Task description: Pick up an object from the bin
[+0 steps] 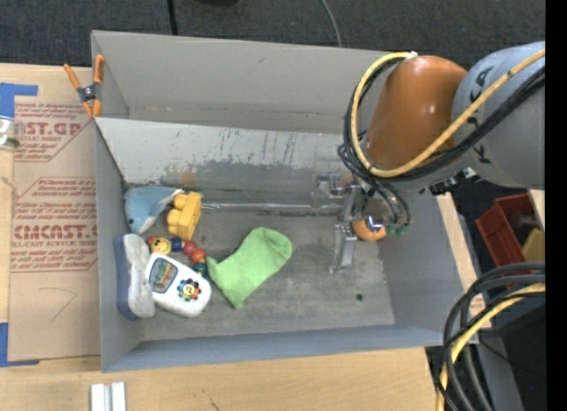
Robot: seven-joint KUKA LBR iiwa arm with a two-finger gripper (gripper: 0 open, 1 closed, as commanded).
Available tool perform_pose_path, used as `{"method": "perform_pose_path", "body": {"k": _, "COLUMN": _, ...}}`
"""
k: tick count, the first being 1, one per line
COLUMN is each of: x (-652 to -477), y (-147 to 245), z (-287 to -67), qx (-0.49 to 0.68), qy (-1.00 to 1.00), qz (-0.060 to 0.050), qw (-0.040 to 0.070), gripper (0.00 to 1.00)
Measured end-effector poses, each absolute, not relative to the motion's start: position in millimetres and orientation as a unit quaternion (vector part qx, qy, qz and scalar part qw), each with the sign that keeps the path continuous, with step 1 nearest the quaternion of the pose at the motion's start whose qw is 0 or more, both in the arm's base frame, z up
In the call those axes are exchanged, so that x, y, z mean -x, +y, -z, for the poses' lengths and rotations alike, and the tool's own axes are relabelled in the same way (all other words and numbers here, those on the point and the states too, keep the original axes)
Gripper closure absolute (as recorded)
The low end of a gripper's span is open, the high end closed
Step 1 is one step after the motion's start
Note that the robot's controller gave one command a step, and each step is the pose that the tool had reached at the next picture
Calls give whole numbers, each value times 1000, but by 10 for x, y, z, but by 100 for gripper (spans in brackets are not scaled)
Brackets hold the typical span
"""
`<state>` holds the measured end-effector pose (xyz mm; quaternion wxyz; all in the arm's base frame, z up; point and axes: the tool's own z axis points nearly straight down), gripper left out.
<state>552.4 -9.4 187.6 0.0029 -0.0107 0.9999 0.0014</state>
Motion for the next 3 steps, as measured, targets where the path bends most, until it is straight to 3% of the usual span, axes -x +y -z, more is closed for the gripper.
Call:
{"method": "perform_pose_path", "body": {"k": 1, "x": -5577, "y": 76, "z": -1625, "qx": 26, "qy": 1000, "qz": 1, "qw": 4, "gripper": 0}}
{"method": "perform_pose_path", "body": {"k": 2, "x": -5441, "y": 321, "z": -1230, "qx": 63, "qy": 998, "qz": -1, "qw": 5, "gripper": 0}}
{"method": "perform_pose_path", "body": {"k": 3, "x": -5507, "y": 577, "z": -1072, "qx": 99, "qy": 995, "qz": 1, "qw": 2, "gripper": 0}}
